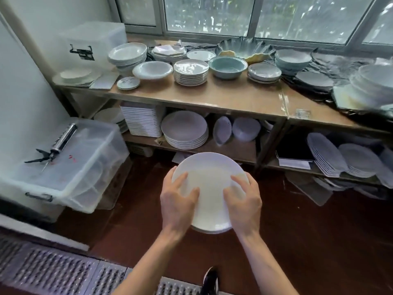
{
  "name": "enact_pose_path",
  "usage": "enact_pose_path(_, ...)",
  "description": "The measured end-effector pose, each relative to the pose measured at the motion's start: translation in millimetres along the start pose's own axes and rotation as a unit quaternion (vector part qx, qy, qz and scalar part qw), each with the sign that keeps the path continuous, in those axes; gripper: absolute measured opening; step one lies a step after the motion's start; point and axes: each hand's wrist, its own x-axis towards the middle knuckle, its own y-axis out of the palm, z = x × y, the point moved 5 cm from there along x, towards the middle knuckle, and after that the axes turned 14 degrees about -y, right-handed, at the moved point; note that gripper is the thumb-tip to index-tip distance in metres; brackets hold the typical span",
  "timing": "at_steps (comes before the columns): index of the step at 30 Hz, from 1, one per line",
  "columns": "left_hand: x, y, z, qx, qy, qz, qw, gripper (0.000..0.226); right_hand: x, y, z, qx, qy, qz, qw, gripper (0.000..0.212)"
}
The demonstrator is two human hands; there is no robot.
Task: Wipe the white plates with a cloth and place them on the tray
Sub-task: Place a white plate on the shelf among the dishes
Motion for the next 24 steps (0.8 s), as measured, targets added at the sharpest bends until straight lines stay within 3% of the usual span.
enact_pose_path(8, 85, 58, -31, -0.009, -0.012, -0.030, 0.999, 0.054, 103, 28, -40, 0.017, 0.001, 0.022, 1.000, 0.038)
enact_pose_path(24, 324, 192, -89, -0.037, -0.017, 0.041, 0.998, 0.051, 332, 112, -129, -0.041, 0.039, 0.009, 0.998, 0.032)
